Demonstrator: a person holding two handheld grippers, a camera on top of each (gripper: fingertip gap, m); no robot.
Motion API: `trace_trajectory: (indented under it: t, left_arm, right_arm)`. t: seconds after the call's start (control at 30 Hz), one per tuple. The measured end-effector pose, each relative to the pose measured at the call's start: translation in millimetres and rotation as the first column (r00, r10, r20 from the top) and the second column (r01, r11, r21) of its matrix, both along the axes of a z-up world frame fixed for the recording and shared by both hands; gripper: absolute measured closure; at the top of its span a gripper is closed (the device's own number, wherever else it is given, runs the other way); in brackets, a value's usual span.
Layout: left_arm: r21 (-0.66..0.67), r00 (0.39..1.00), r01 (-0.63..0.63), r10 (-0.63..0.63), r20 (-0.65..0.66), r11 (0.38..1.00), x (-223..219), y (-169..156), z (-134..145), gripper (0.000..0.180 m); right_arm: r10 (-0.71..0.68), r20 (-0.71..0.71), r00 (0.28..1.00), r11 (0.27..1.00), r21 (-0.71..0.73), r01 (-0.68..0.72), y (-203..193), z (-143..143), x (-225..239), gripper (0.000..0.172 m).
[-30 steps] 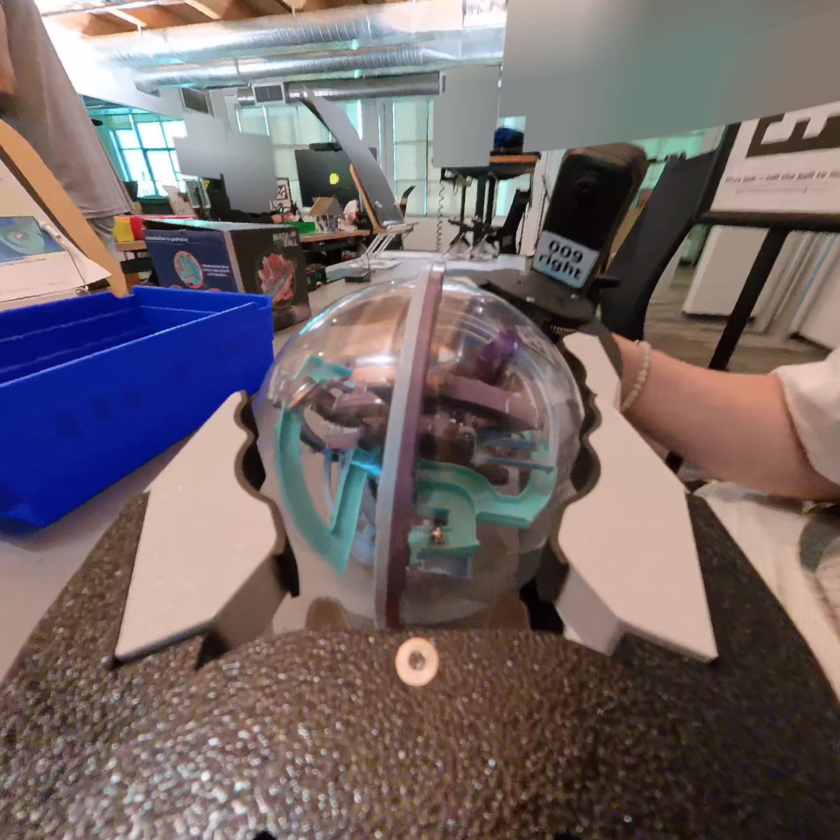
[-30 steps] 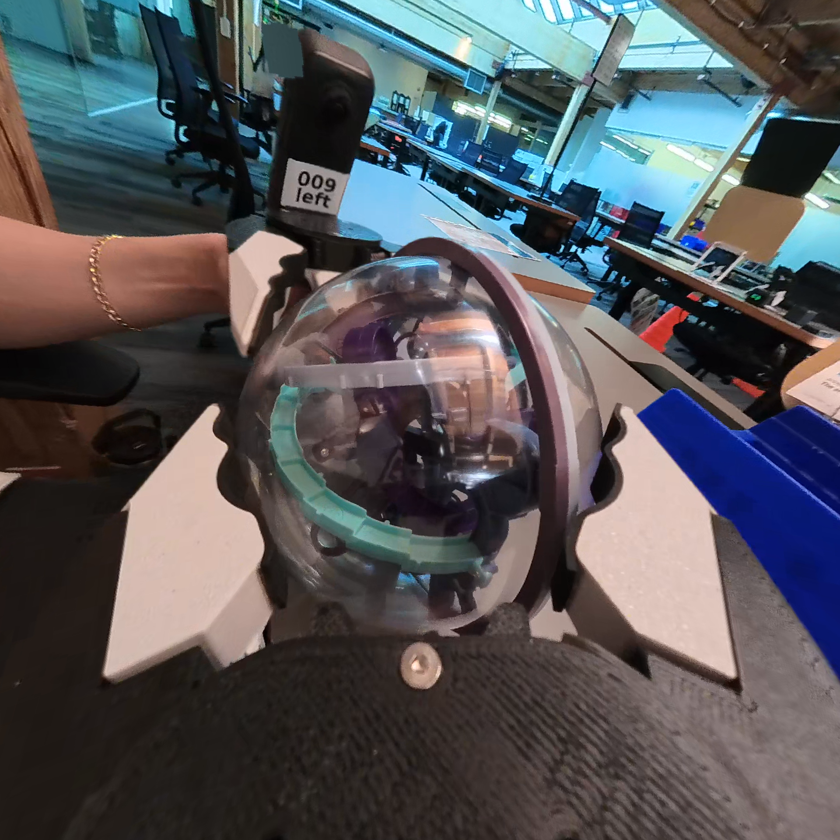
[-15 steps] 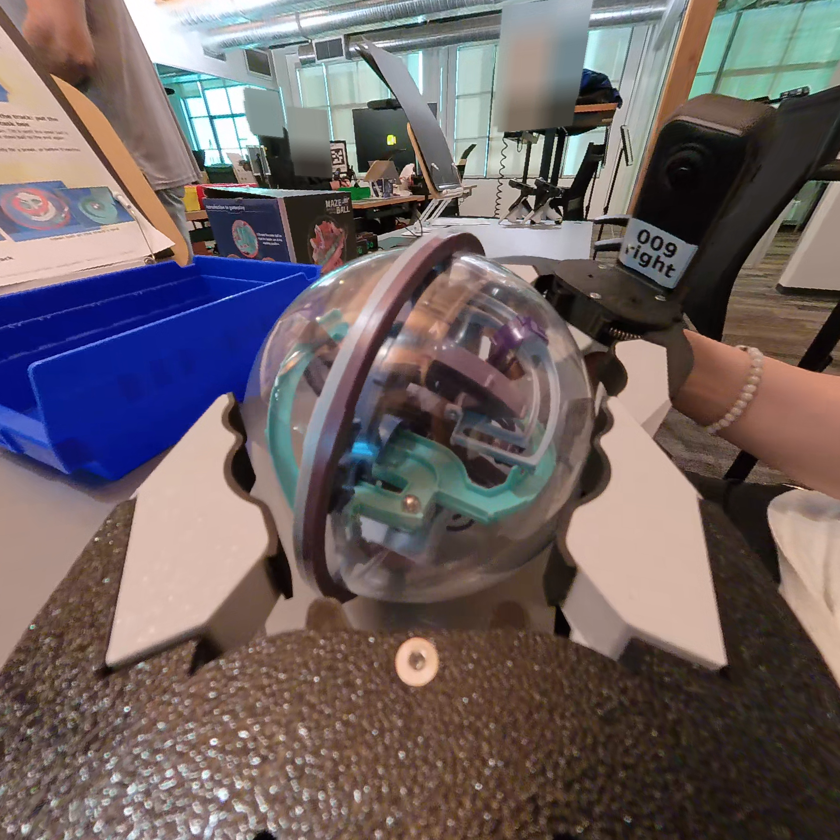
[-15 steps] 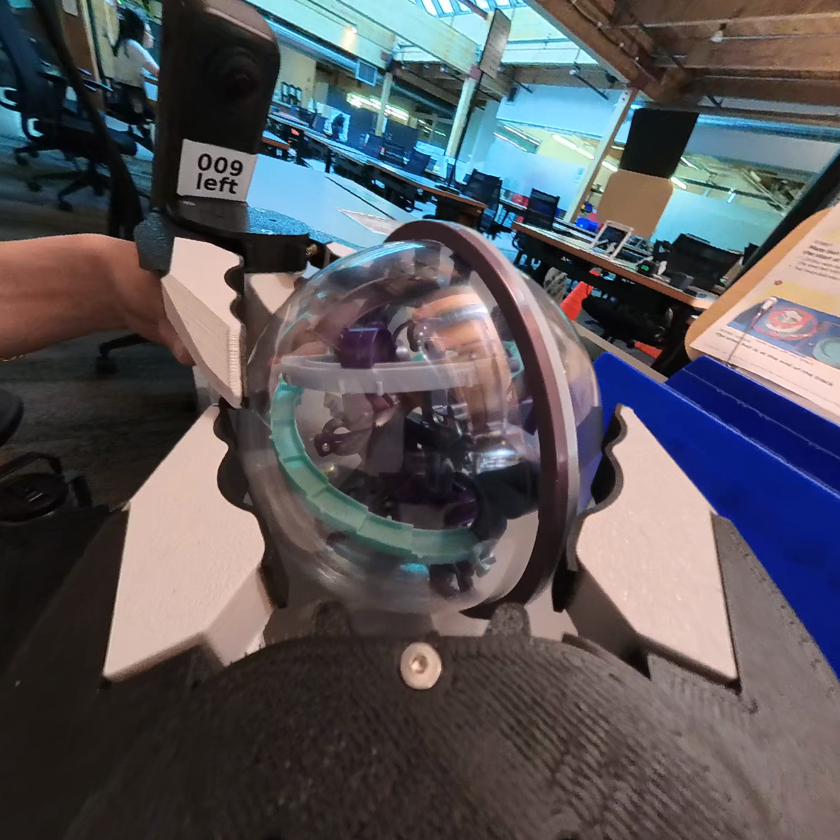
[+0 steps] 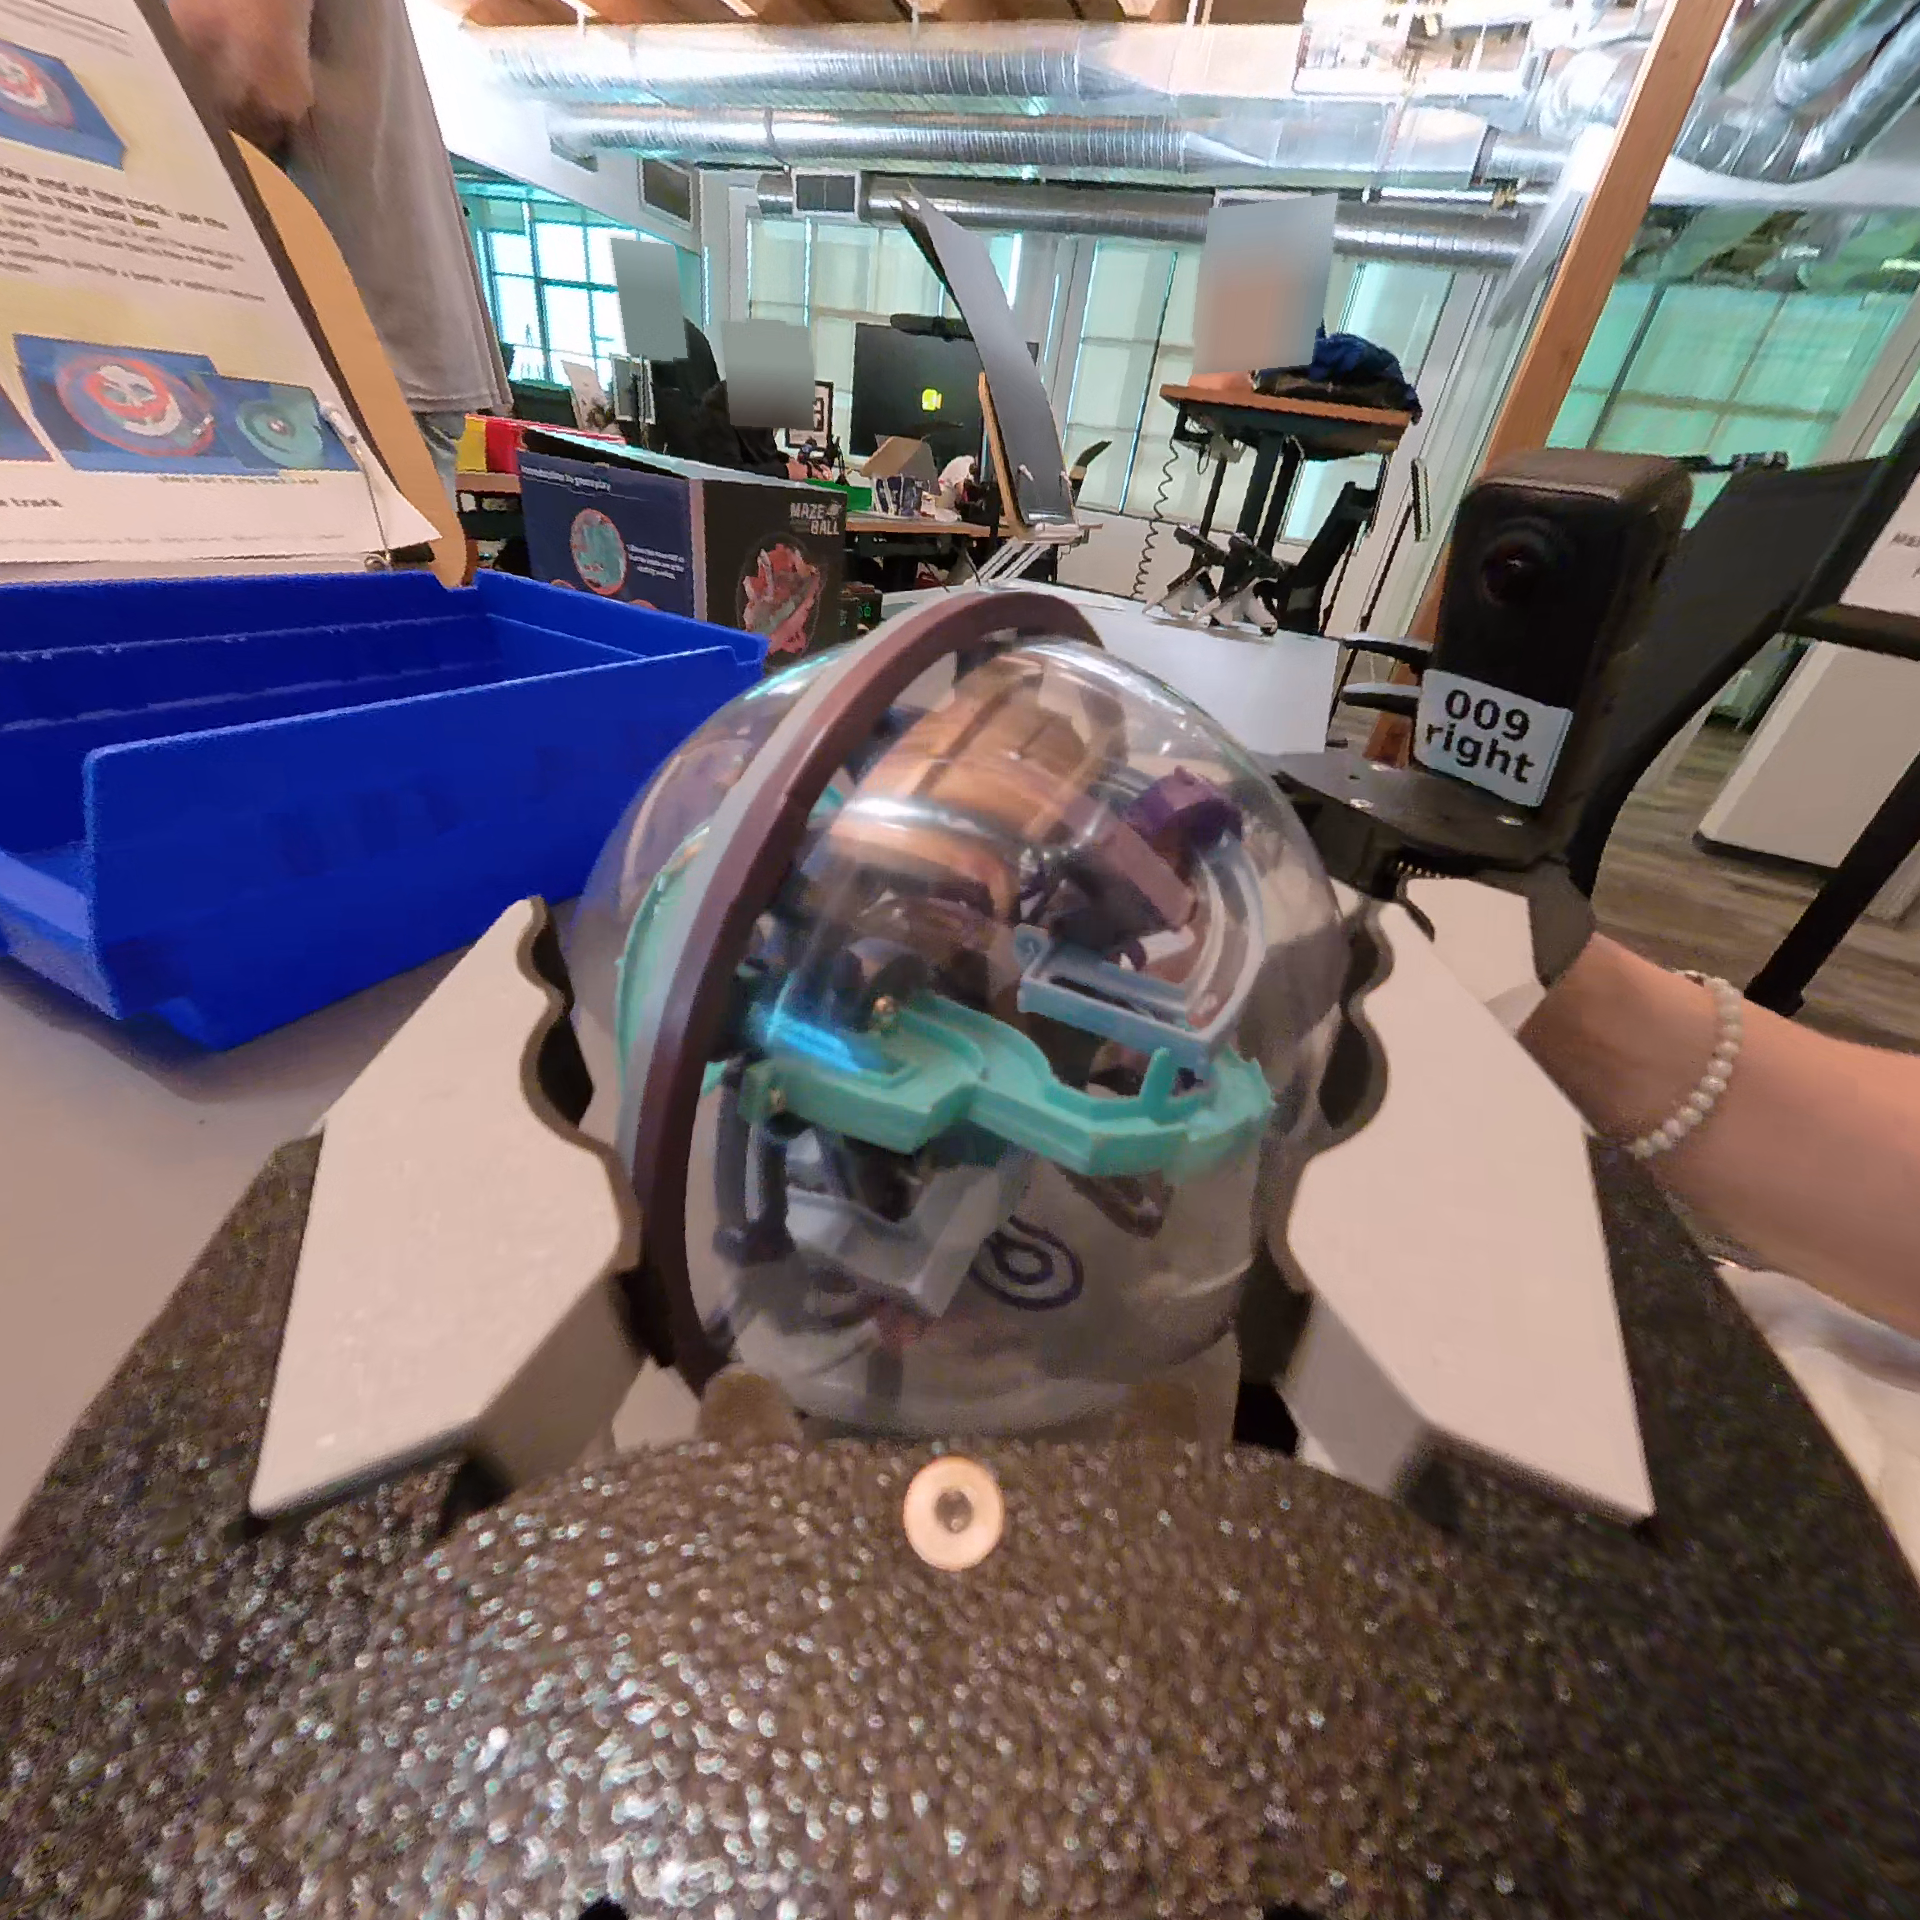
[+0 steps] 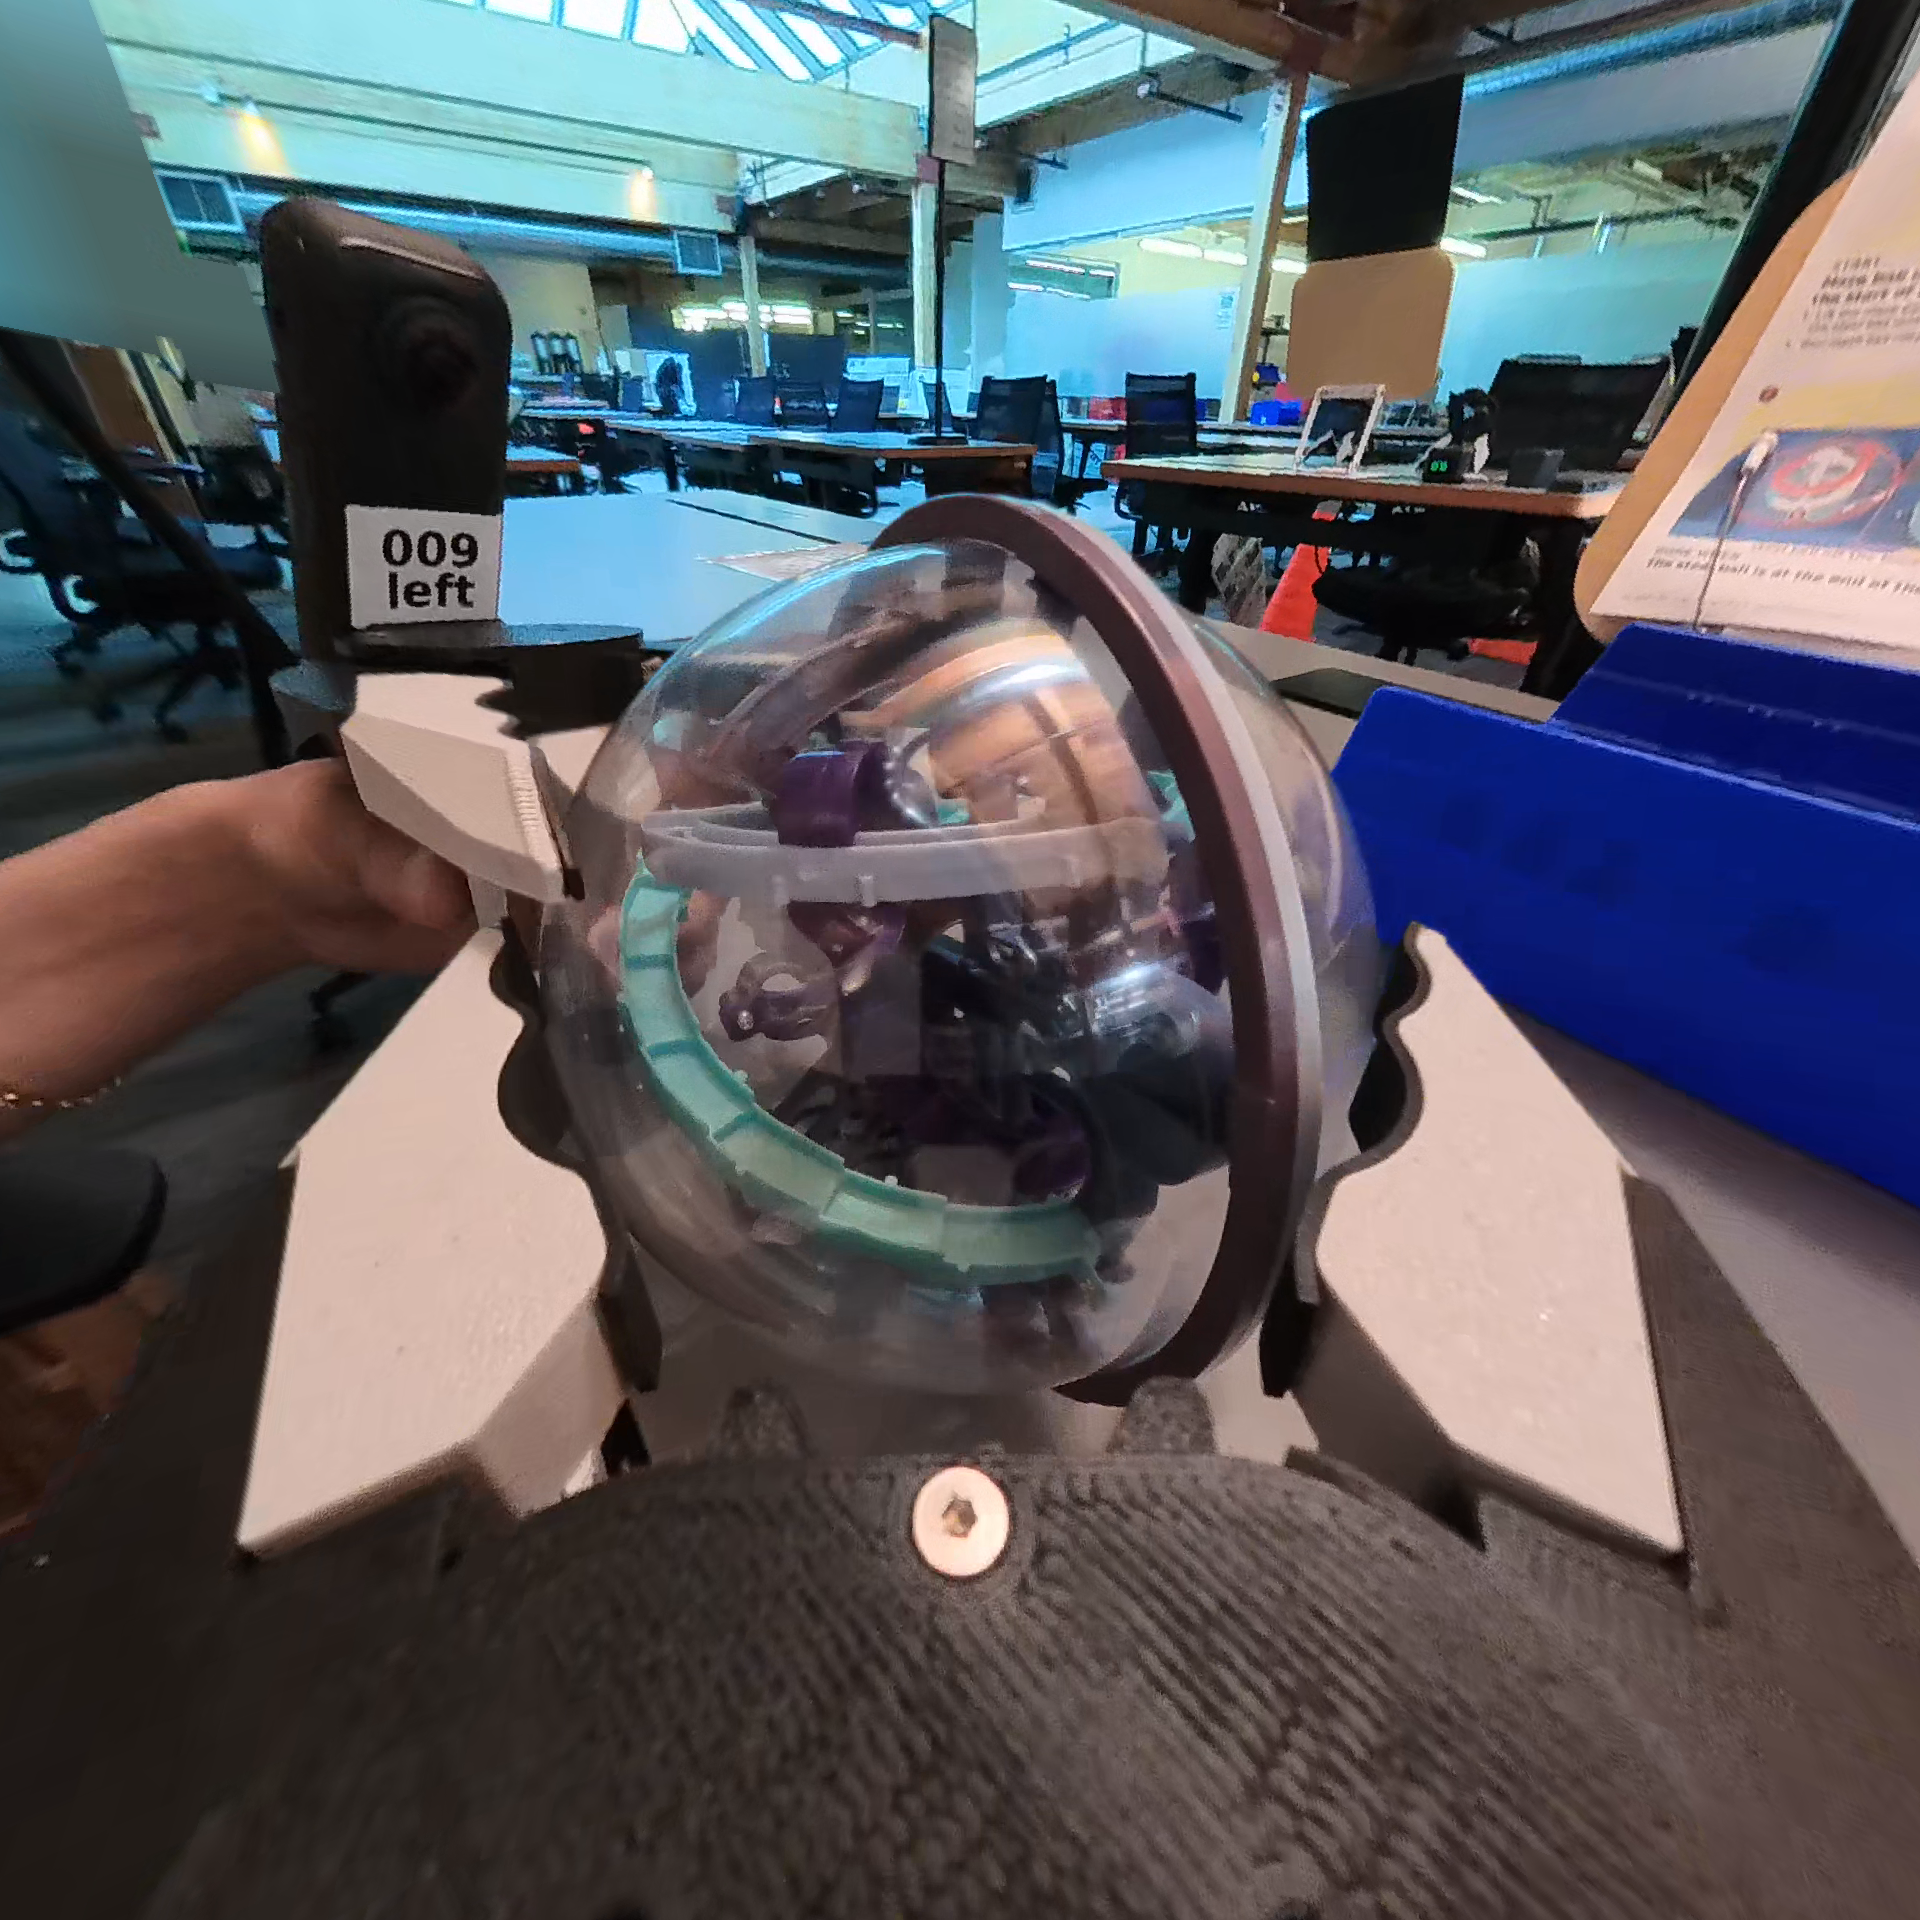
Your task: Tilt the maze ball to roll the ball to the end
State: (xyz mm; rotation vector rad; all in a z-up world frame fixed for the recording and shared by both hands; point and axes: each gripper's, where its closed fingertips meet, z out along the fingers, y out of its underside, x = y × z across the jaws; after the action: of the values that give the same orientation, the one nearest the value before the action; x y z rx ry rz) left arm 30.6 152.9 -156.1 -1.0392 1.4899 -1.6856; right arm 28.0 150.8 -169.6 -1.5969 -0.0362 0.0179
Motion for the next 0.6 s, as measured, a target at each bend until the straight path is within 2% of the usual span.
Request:
trace_trajectory:
  t: [0.2,0.27,0.33,0.37,0.43,0.47,0.53,0.6]
  left_arm:
    - [-0.073,1.0,-0.015,0.014,-0.015,0.997,0.9,7.6,4.3,0.042]
    - [-0.072,1.0,-0.016,0.014,-0.017,0.997,0.6,7.9,4.2,0.042]
    - [-0.072,1.0,-0.016,0.014,-0.024,0.997,0.4,8.5,3.8,0.042]
    - [-0.075,0.999,-0.017,0.015,-0.029,0.997,0.5,9.3,3.6,0.042]
    - [-0.085,0.999,-0.022,0.019,-0.034,0.996,0.7,11.1,3.4,0.042]
    - [-0.088,0.999,-0.021,0.018,-0.033,0.996,0.6,11.5,3.5,0.042]
    - [-0.091,0.999,-0.018,0.016,-0.033,0.996,0.4,11.8,3.4,0.042]
    - [-0.083,1.0,-0.005,0.003,-0.024,0.997,-0.6,10.4,3.7,0.042]
  right_arm:
    - [-0.022,-0.146,0.989,0.999,-0.048,0.015,5.2,-3.1,-1.1,0.02]
    - [-0.001,-0.124,0.992,0.998,-0.065,-0.007,4.1,-4.6,-2.0,0.021]
    - [0.042,-0.03,0.999,0.994,-0.099,-0.045,1.4,-7.0,-3.8,0.024]
    - [0.067,0.073,0.995,0.993,-0.105,-0.06,-0.6,-5.4,-4.3,0.026]
    - [0.102,0.301,0.948,0.989,-0.136,-0.063,-3.7,-1.5,-1.9,0.021]
    - [0.138,0.368,0.919,0.982,-0.175,-0.077,-4.7,-2.5,-2.3,0.021]
    - [0.21,0.459,0.863,0.969,-0.215,-0.122,-3.4,-2.2,-5.5,0.02]
    - [0.282,0.487,0.827,0.955,-0.227,-0.192,0.1,-3.1,-14.8,0.029]
